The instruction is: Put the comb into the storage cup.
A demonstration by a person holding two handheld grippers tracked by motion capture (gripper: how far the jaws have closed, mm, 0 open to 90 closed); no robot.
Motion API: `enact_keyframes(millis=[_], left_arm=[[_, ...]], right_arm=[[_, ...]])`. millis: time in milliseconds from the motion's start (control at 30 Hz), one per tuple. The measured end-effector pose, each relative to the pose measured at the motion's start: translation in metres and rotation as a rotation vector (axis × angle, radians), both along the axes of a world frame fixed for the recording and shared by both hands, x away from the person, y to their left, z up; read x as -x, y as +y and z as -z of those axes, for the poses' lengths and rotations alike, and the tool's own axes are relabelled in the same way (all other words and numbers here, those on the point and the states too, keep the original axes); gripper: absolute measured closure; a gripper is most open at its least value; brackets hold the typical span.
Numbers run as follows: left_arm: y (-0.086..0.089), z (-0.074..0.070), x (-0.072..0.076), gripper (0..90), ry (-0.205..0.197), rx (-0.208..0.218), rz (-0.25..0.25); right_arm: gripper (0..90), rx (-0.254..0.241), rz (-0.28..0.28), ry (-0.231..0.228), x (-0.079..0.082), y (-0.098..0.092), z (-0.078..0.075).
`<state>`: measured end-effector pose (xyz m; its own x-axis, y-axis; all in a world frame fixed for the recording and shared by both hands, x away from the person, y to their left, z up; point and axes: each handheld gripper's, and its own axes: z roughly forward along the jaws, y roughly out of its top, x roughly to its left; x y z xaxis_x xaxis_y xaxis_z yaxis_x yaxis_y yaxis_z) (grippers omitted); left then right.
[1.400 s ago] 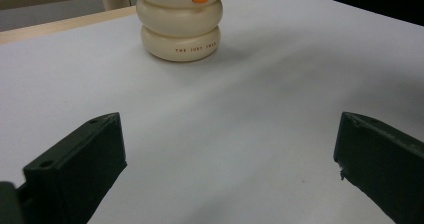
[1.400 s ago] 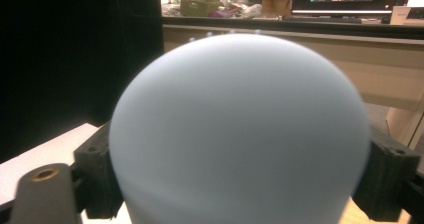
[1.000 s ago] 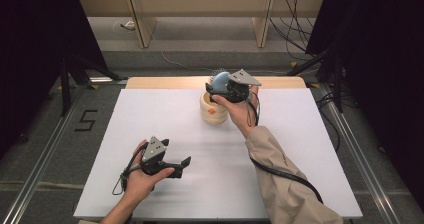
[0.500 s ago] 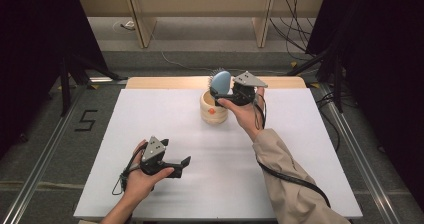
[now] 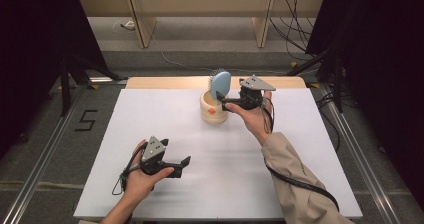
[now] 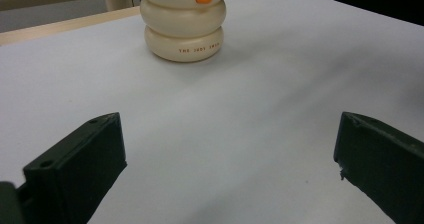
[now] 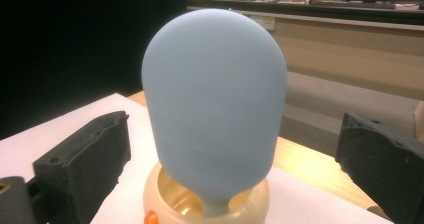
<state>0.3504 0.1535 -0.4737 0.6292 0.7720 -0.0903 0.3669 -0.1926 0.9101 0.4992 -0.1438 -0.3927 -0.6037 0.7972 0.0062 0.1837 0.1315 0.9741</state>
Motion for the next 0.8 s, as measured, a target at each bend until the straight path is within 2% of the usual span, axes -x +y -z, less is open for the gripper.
enact_keyframes(millis=[267, 800], left_arm=[[0.000, 0.000, 0.000, 0.0, 0.000, -0.001, -0.001], [0.002, 0.000, 0.000, 0.0, 0.002, -0.001, -0.007]], right_arm=[[2.1, 0.002, -0.012, 0.009, 0.008, -0.009, 0.003], [2.2, 0.050, -0.031, 0.013, 0.022, -0.022, 0.011]])
